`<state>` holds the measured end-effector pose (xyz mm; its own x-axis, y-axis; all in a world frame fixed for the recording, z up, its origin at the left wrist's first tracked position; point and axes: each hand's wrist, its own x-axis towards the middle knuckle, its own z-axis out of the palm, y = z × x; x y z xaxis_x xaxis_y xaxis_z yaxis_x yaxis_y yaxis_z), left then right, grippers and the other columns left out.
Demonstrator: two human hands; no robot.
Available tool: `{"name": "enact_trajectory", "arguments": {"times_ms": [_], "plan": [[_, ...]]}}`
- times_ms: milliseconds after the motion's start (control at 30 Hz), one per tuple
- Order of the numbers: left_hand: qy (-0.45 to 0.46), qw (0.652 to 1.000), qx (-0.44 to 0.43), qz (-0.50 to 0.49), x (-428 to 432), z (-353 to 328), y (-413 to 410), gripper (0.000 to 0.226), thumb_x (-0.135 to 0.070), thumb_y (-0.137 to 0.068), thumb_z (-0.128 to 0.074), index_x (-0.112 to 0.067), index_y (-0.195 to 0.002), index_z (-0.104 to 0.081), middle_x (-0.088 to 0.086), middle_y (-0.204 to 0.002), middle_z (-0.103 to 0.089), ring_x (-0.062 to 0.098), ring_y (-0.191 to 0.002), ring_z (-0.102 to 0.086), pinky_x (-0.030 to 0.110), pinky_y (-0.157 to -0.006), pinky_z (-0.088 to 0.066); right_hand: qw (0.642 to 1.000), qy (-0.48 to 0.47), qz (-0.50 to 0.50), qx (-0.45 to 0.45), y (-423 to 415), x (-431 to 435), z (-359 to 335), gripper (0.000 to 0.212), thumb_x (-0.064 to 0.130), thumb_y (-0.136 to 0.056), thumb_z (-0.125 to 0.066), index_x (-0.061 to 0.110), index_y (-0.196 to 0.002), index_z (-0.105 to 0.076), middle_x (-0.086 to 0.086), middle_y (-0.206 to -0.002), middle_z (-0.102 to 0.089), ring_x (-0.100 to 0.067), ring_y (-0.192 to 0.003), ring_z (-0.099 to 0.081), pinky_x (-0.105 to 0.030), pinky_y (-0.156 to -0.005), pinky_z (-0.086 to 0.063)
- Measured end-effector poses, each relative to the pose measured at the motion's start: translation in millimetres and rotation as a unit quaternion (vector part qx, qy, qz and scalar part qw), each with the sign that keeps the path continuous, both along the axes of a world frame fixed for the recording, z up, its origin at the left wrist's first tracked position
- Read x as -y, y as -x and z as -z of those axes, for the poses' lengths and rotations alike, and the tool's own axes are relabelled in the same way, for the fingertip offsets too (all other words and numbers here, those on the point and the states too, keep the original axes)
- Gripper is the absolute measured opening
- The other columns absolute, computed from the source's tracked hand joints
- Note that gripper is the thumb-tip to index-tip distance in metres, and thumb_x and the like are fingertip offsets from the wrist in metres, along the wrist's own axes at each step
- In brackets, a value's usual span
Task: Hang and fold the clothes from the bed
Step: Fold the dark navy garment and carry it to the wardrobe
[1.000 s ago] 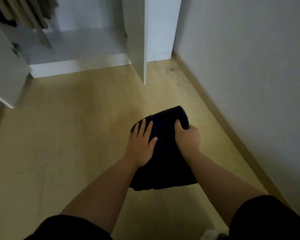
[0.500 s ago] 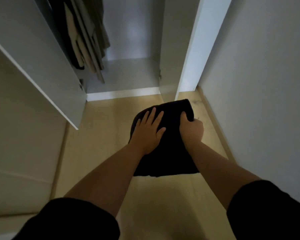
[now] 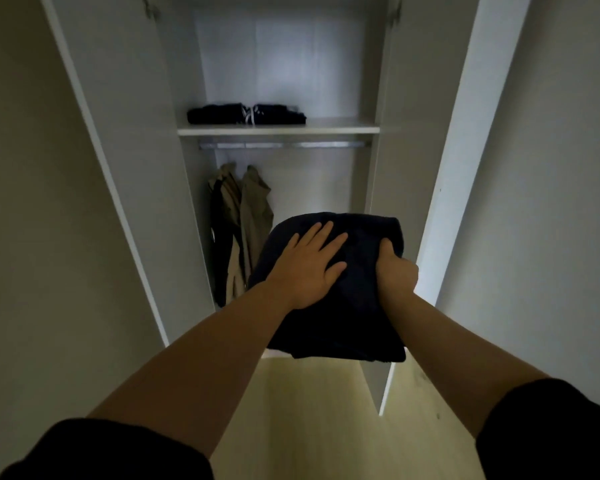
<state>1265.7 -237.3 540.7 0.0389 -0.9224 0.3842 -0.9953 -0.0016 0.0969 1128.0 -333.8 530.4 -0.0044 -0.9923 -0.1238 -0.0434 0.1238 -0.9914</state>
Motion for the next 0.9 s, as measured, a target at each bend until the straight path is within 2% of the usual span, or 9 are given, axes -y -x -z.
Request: {"name": "enact_trajectory", "arguments": {"times_ms": [133, 233, 267, 400, 500, 600, 667, 800, 900], "plan": [[0.024, 0.999, 0.027, 0.003, 44, -26, -14, 0.055, -0.044, -0.101, -0.026, -0.031, -0.152, -0.011, -0.001, -0.161, 0.0, 0.016, -0.147, 0.003, 0.041, -0.117, -0.001, 0.999, 0.035, -0.02, 0.021, -9, 45, -28, 0.04, 0.053, -0.09, -0.049, 0.019, -0.071, -0.053, -0.003, -0.075, -0.061, -0.019, -0.07, -0.058, -0.032, -0.064, -0.045], [0.037, 0.998, 0.052, -0.004, 93, -40, -19, 0.055, -0.044, -0.101, -0.026, -0.032, -0.152, -0.01, -0.002, -0.161, 0.001, 0.015, -0.147, 0.005, 0.042, -0.118, -0.001, 0.997, 0.051, -0.027, 0.048, -11, 95, -42, 0.041, 0.052, -0.089, -0.051, 0.016, -0.072, -0.056, -0.005, -0.075, -0.062, -0.021, -0.068, -0.058, -0.029, -0.056, -0.042], [0.038, 0.998, 0.055, -0.01, 112, -45, -21, 0.055, -0.044, -0.101, -0.026, -0.032, -0.152, -0.01, -0.002, -0.161, 0.002, 0.014, -0.147, 0.006, 0.042, -0.118, -0.001, 0.997, 0.049, -0.029, 0.052, -14, 114, -46, 0.042, 0.053, -0.088, -0.052, 0.014, -0.074, -0.057, -0.006, -0.077, -0.063, -0.023, -0.069, -0.059, -0.03, -0.058, -0.043], [0.043, 0.996, 0.065, -0.032, 193, -71, -41, 0.055, -0.045, -0.101, -0.026, -0.033, -0.152, -0.008, -0.005, -0.16, 0.005, 0.012, -0.146, 0.01, 0.041, -0.119, 0.002, 0.995, 0.042, -0.018, 0.085, -39, 201, -67, 0.055, 0.053, -0.087, -0.055, 0.002, -0.104, -0.063, -0.015, -0.096, -0.064, -0.033, -0.084, -0.059, -0.039, -0.077, -0.048], [0.038, 0.995, 0.071, -0.057, 242, -91, -62, 0.055, -0.046, -0.101, -0.025, -0.032, -0.152, -0.008, -0.005, -0.16, 0.007, 0.011, -0.146, 0.012, 0.039, -0.119, 0.004, 0.993, 0.029, -0.037, 0.105, -64, 256, -79, 0.061, 0.054, -0.088, -0.052, 0.0, -0.116, -0.06, -0.023, -0.112, -0.063, -0.036, -0.089, -0.059, -0.044, -0.085, -0.05], [0.041, 0.994, 0.053, -0.091, 271, -103, -90, 0.055, -0.045, -0.102, -0.026, -0.03, -0.152, -0.009, -0.003, -0.16, 0.007, 0.012, -0.146, 0.01, 0.037, -0.118, 0.004, 0.991, 0.021, -0.052, 0.126, -95, 297, -90, 0.067, 0.054, -0.092, -0.047, -0.002, -0.128, -0.052, -0.027, -0.128, -0.054, -0.042, -0.112, -0.054, -0.05, -0.1, -0.043], [0.044, 0.992, 0.051, -0.105, 282, -108, -115, 0.056, -0.046, -0.101, -0.026, -0.03, -0.152, -0.009, -0.003, -0.16, 0.006, 0.013, -0.146, 0.009, 0.038, -0.118, 0.003, 0.988, 0.029, -0.064, 0.135, -120, 318, -97, 0.068, 0.054, -0.093, -0.044, -0.001, -0.134, -0.048, -0.024, -0.135, -0.05, -0.04, -0.121, -0.049, -0.045, -0.106, -0.038], [0.044, 0.988, 0.07, -0.13, 298, -113, -171, 0.057, -0.047, -0.101, -0.025, -0.029, -0.152, -0.009, -0.003, -0.16, 0.006, 0.013, -0.146, 0.008, 0.039, -0.118, 0.002, 0.984, 0.022, -0.064, 0.167, -173, 349, -109, 0.064, 0.047, -0.094, -0.048, -0.002, -0.135, -0.047, -0.022, -0.138, -0.049, -0.037, -0.123, -0.048, -0.035, -0.099, -0.037], [0.047, 0.987, 0.068, -0.141, 322, -117, -218, 0.057, -0.049, -0.1, -0.026, -0.03, -0.152, -0.01, -0.003, -0.16, 0.004, 0.014, -0.147, 0.006, 0.04, -0.119, -0.001, 0.977, -0.004, -0.082, 0.196, -218, 372, -113, 0.064, 0.048, -0.09, -0.053, -0.001, -0.13, -0.051, -0.02, -0.131, -0.055, -0.037, -0.114, -0.054, -0.037, -0.092, -0.043]]}}
